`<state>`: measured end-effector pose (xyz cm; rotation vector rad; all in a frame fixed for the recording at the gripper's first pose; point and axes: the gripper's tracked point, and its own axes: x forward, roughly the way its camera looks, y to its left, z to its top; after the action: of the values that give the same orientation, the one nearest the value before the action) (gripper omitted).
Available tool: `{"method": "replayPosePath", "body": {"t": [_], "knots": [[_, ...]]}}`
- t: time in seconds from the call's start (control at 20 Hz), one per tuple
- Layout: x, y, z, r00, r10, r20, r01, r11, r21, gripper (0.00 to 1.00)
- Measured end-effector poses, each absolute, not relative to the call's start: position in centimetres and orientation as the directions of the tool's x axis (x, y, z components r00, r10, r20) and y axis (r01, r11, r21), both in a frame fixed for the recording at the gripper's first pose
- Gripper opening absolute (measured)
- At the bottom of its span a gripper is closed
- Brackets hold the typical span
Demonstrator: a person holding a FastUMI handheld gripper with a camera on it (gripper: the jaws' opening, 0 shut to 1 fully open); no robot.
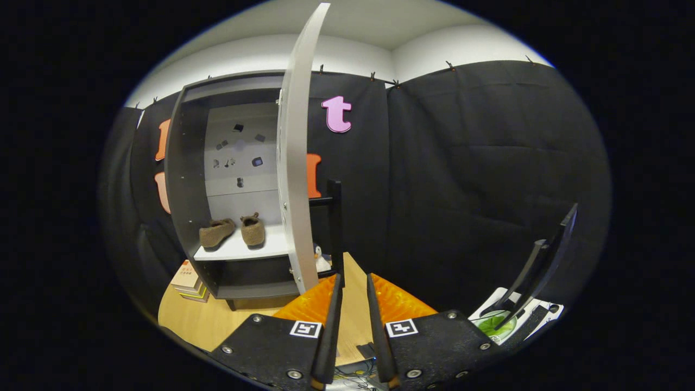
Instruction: Open the shoe cabinet door, grab the shoes and put them into the shoe cabinet, then close the shoe cabinet door.
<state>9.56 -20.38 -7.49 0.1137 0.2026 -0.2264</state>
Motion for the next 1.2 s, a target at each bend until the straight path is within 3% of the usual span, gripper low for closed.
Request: {"method": "replayPosePath", "body": {"t": [0.35,1.2], "knots": [[11.7,-21.1,-5.8,0.974,-0.147,-0.170,0.158,0.986,0.053,0.38],[11.1,-12.0,-5.2,0.989,0.068,-0.132,-0.046,0.985,0.165,0.37]]}}
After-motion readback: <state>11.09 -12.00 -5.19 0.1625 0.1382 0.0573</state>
